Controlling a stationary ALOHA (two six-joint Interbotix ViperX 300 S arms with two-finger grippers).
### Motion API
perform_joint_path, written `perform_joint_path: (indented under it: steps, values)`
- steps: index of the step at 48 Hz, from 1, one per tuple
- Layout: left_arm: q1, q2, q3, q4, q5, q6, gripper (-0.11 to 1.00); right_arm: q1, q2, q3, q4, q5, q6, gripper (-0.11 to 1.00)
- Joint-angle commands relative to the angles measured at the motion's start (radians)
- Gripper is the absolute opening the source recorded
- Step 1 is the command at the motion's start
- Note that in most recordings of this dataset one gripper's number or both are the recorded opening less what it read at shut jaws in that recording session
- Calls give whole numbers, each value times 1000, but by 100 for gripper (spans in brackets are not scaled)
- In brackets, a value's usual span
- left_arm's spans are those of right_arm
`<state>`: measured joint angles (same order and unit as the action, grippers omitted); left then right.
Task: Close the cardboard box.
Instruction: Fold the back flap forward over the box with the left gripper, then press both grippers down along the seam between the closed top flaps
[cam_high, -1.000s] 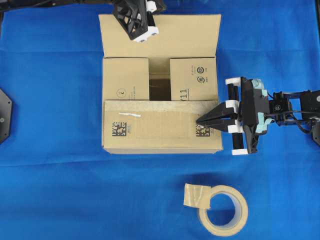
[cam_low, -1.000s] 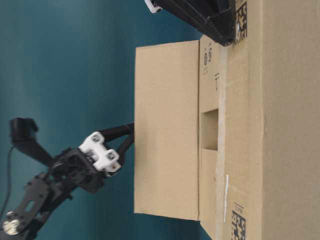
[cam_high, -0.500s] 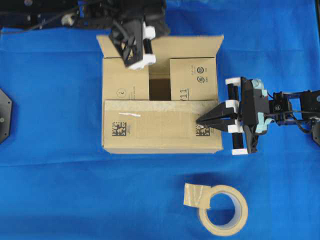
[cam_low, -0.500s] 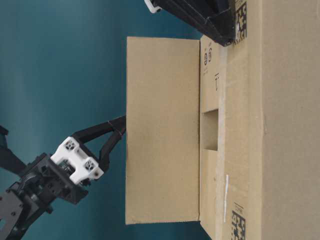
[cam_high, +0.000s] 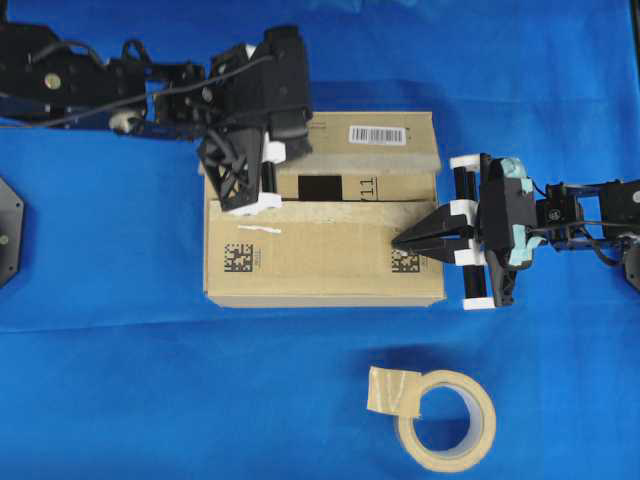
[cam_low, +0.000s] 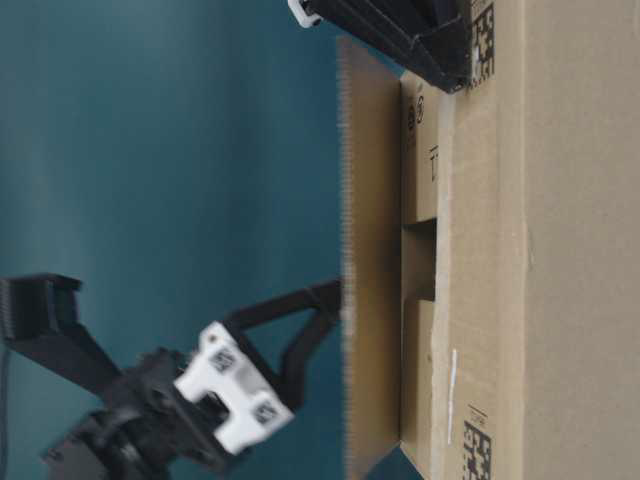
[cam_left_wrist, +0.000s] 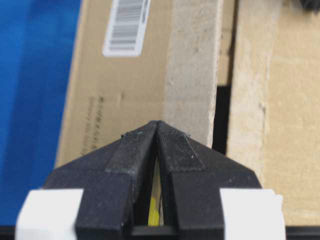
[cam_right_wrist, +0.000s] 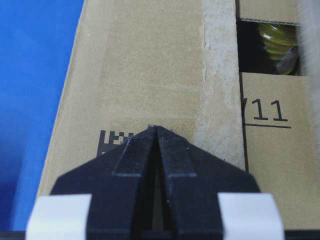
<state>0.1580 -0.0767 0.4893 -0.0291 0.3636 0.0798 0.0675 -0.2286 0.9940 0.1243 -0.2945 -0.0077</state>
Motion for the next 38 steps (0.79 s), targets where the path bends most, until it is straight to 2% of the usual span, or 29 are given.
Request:
perform_joint_path:
  steps: [1,10,17,27,38]
  values:
    - [-17,-20,28,-2,-58,-20,0,2,-3,-18,-2,-6,0,0]
    - [-44,-6,114,-2,-192,-63,0,2,-3,-21,-2,-6,0,0]
    - [-60,-5,153,-2,-247,-83,0,2,-3,-25,-2,-6,-2,0]
    - [-61,-6,160,-2,-258,-87,0,-3,-3,-26,-2,-8,-3,0]
    - [-63,-5,160,-2,-258,-87,0,-72,-3,-21,-2,-15,-3,0]
